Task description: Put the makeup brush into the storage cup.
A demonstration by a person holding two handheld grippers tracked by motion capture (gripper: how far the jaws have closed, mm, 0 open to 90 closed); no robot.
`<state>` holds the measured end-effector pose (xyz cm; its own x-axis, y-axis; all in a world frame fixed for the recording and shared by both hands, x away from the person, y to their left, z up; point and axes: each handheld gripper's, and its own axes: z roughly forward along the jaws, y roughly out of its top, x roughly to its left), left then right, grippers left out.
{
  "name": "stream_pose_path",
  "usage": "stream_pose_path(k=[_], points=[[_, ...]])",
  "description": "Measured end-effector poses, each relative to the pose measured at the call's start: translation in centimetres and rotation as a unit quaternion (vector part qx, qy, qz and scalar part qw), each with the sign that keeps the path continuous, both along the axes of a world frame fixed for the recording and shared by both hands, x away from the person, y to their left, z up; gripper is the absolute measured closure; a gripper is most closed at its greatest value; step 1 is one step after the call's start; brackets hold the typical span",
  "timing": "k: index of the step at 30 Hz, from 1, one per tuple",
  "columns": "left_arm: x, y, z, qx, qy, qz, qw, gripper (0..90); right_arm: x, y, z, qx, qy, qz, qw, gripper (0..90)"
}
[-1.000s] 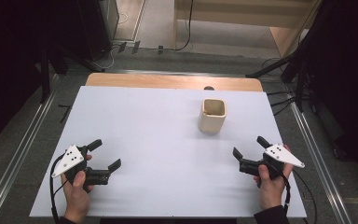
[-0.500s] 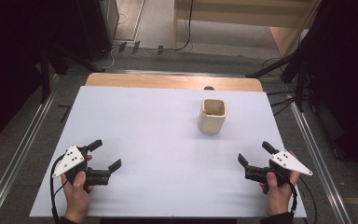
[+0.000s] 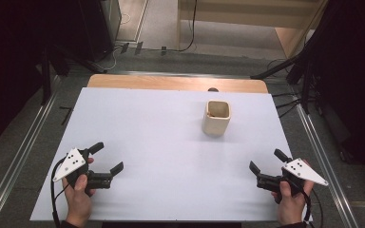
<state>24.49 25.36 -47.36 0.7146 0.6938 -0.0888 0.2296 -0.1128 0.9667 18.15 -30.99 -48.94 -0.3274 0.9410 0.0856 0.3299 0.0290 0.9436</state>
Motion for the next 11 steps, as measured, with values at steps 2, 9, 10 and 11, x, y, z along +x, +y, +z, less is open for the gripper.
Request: stream_pose_path(k=[2, 9, 10, 11], points=[[-0.01, -0.01, -0.01, 0.001, 0.000, 0.000, 1.0000, 0.0, -0.12, -0.14, -0.06, 0.001, 0.001, -0.001, 1.0000, 0.0], [0.06, -0.04, -0.05, 0.002, 0.001, -0.001, 1.0000, 0.0, -0.24, -0.23, -0.13, -0.001, 0.001, 0.003, 1.0000, 0.0], [0.05, -0.05, -0.05, 0.002, 0.001, -0.002, 1.0000, 0.0, -0.28, -0.22, -0.07, -0.002, 0.001, 0.004, 1.0000, 0.0], [0.03, -0.07, -0.07, 0.003, 0.002, -0.002, 1.0000, 0.0, -0.27, -0.21, -0.03, -0.004, -0.002, 0.005, 1.0000, 0.0]])
